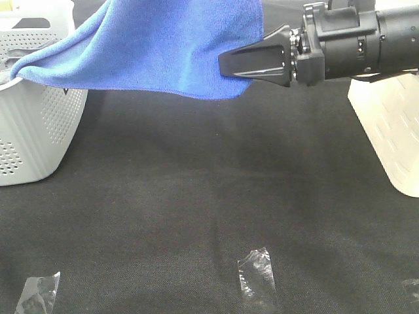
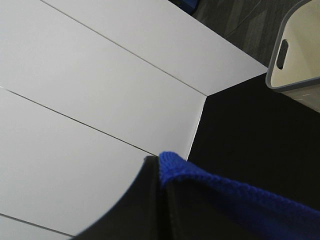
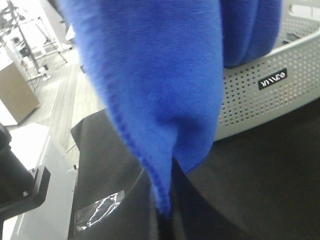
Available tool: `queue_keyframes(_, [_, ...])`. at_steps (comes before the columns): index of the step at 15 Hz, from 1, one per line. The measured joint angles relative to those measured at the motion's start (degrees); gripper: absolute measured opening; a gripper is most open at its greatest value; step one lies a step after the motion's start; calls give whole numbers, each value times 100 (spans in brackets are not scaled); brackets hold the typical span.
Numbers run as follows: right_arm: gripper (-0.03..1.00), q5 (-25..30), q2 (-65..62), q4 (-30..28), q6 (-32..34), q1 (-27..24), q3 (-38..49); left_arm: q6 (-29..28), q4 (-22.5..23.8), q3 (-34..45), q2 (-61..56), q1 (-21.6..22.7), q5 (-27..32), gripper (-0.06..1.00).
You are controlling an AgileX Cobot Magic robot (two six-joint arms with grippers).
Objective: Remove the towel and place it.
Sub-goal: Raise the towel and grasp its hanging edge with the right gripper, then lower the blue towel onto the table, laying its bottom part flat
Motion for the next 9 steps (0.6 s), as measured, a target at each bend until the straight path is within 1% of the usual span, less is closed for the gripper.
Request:
queue_keyframes(3, [3, -733, -155, 11, 894, 0, 0, -367, -212, 0, 0, 0, 275, 0])
queue_keyframes(5, [3, -940, -378, -103, 1318, 0, -11, -756, -292, 0, 0, 0, 418, 0])
queue_keyframes(6, [3, -934, -430, -395, 1627, 0, -103, -922, -309, 0, 6, 0, 435, 0])
queue_keyframes(7, [3, -928, -430, -859, 2114, 0, -229, -1003, -309, 0, 17, 0, 458, 0])
queue_keyframes(9, [3, -974, -441, -2023, 3243, 0, -625, -1094, -338, 0, 86, 0, 470, 0])
